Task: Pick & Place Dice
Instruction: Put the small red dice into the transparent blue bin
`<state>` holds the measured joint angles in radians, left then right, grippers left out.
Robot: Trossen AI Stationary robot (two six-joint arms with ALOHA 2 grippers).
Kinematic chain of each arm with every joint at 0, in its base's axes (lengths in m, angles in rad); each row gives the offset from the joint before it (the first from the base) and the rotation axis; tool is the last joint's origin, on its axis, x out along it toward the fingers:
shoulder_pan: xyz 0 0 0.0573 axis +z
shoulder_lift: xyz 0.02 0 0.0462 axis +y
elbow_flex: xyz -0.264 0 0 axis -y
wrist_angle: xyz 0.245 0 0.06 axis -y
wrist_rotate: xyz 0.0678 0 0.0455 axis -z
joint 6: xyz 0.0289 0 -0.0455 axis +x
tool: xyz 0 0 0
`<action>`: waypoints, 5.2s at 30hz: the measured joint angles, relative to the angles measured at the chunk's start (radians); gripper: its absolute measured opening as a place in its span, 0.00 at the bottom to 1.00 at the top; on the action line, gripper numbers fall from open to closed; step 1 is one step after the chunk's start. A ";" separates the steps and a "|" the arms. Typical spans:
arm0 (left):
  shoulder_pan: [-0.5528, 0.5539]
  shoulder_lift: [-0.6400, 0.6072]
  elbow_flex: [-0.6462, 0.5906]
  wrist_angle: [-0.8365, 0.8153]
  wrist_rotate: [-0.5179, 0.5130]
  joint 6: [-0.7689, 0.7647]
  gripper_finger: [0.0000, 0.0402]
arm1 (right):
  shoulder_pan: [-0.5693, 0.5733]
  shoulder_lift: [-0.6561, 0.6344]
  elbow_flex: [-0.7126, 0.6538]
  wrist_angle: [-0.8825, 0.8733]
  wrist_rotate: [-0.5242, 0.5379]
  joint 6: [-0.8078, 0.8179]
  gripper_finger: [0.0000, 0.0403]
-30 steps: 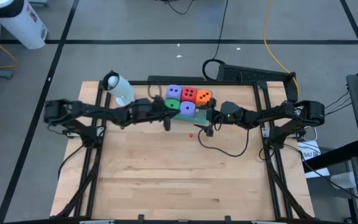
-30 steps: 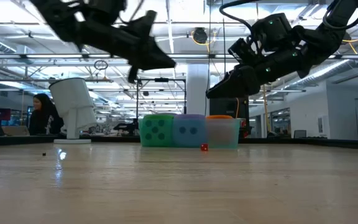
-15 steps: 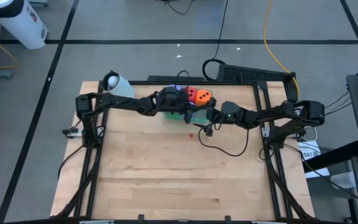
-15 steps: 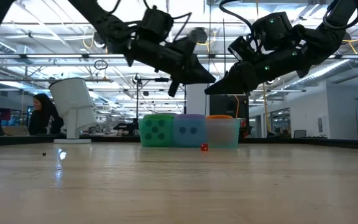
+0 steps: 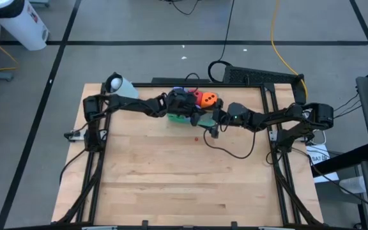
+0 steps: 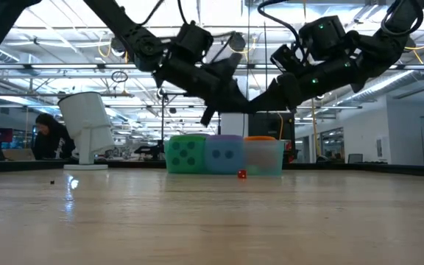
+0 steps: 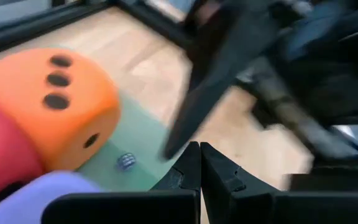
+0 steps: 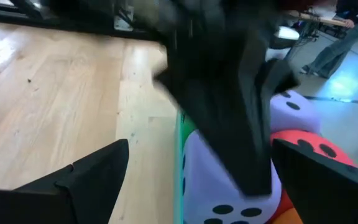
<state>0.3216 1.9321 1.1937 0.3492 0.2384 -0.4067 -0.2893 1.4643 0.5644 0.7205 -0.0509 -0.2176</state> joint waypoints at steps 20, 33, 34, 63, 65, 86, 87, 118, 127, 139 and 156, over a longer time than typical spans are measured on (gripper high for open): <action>-0.292 -0.843 -0.527 -0.157 -0.215 0.272 0.00 | 0.009 0.000 0.000 0.001 -0.085 0.151 0.95; -0.472 -1.014 -0.882 0.139 -0.601 0.188 0.00 | 0.023 0.000 0.000 0.033 -0.085 0.199 0.95; -0.477 -1.027 -0.886 0.140 -0.615 0.197 0.00 | 0.023 0.000 0.001 0.034 -0.085 0.207 0.95; -0.508 -1.062 -0.888 0.014 -0.580 0.109 0.01 | 0.376 0.093 0.001 -0.121 0.135 0.100 0.78; -0.508 -1.062 -0.888 0.014 -0.580 0.104 0.01 | 0.376 0.141 0.001 -0.055 0.182 0.123 0.78; -0.536 -1.062 -0.887 0.014 -0.579 0.084 0.01 | 0.336 0.458 0.001 0.238 0.387 0.257 0.69; -0.539 -1.062 -0.887 0.014 -0.579 0.085 0.01 | 0.334 0.464 0.001 0.241 0.384 0.261 0.67; -0.569 -1.062 -0.887 0.067 -0.580 0.083 0.01 | 0.283 0.468 0.003 0.262 0.258 0.323 0.29; -0.572 -1.062 -0.887 0.067 -0.580 0.064 0.01 | 0.292 0.447 0.003 0.259 0.258 0.286 0.09; -0.599 -1.062 -0.887 0.067 -0.580 0.068 0.01 | 0.277 -0.006 0.003 0.007 0.427 0.089 0.15; -0.598 -1.062 -0.887 0.065 -0.613 0.083 0.01 | 0.028 -0.008 -0.094 -0.026 0.281 0.028 0.40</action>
<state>-0.2764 0.8700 0.3067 0.4145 -0.3748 -0.3237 -0.2615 1.4564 0.4709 0.6942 0.2305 -0.1896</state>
